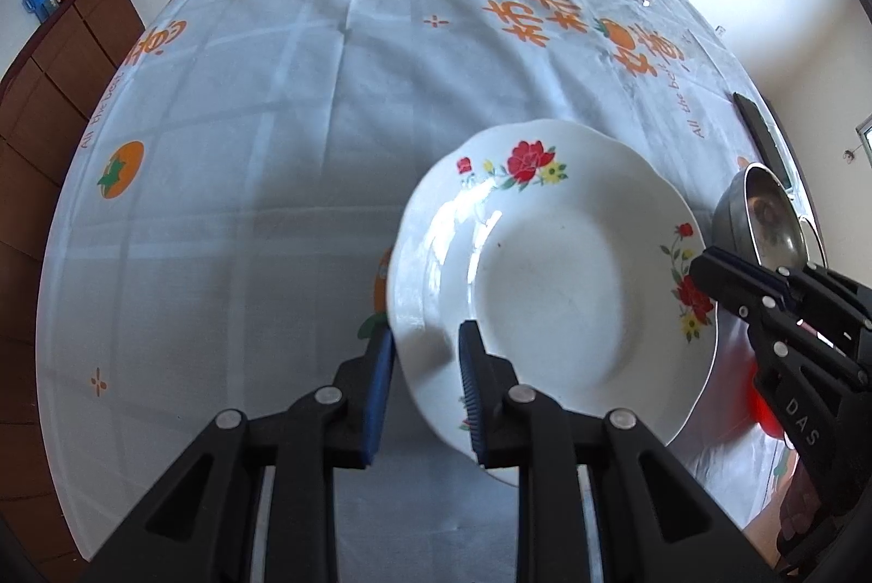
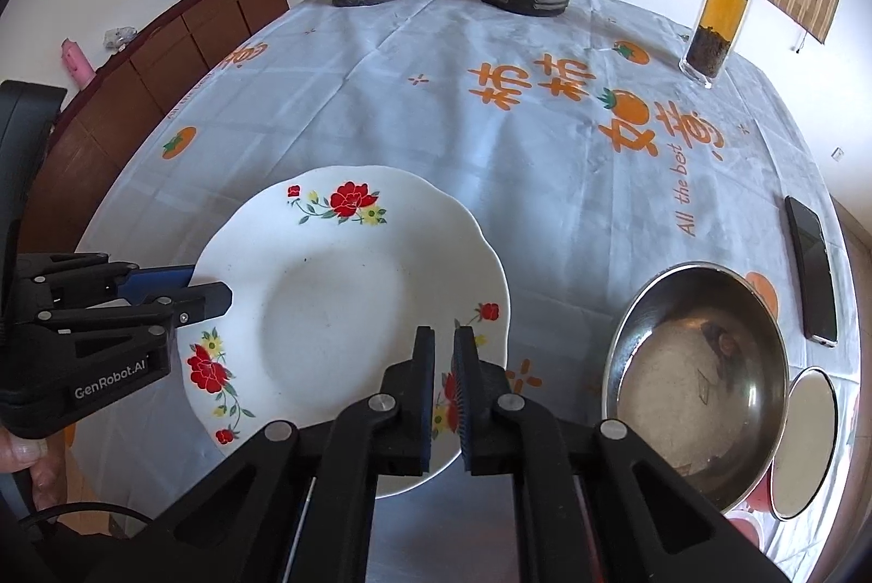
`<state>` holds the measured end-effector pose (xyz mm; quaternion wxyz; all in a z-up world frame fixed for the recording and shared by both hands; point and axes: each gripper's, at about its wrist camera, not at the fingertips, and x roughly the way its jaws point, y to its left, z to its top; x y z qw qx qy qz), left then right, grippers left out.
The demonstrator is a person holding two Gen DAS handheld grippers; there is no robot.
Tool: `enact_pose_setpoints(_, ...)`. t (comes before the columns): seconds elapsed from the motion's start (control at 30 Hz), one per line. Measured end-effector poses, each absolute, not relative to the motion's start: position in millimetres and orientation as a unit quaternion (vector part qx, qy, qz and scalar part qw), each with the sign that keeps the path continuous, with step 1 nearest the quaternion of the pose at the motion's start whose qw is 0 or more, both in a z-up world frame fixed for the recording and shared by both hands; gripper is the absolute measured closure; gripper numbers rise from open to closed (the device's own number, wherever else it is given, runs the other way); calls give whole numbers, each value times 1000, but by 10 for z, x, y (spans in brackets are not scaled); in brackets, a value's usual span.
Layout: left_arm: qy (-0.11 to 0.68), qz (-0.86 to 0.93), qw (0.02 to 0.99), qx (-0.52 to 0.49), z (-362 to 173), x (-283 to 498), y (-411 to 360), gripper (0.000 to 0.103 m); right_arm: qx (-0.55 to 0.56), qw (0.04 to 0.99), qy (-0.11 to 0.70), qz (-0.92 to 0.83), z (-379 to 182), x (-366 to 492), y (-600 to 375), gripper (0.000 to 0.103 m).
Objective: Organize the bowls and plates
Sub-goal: 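Lower the red-flowered plate with both grippers onto the stacked plates, then open both grippers and release the red-flowered plate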
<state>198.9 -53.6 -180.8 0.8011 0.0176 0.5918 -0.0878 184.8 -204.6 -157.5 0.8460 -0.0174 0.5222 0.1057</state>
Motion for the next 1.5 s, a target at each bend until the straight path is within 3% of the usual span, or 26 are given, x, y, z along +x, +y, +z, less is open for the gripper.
enact_pose_setpoints(0.63, 585, -85, 806, 21, -1770, 1958, -541, 81, -12, 849, 516, 112, -1563, 1811, -2031, 95)
enact_pose_setpoints(0.73, 581, -81, 809, 21, -1749, 1949, -536, 73, -5, 850, 515, 110, -1551, 1809, -2051, 95)
enact_pose_setpoints(0.8, 580, -80, 810, 21, -1743, 1942, -536, 69, -2, 850, 516, 108, -1551, 1812, -2066, 92)
enact_pose_setpoints(0.93, 580, -76, 811, 24, -1736, 1923, -543, 59, -3, 851, 514, 107, -1547, 1785, -2070, 58)
enact_pose_setpoints(1.17, 575, -63, 815, 20, -1701, 1894, -506, 49, -5, 854, 507, 112, -1506, 1730, -2059, 57)
enact_pose_setpoints(1.5, 565, -74, 821, 21, -1535, 1781, -581, 48, 9, 864, 491, 110, -1346, 1543, -2123, 57)
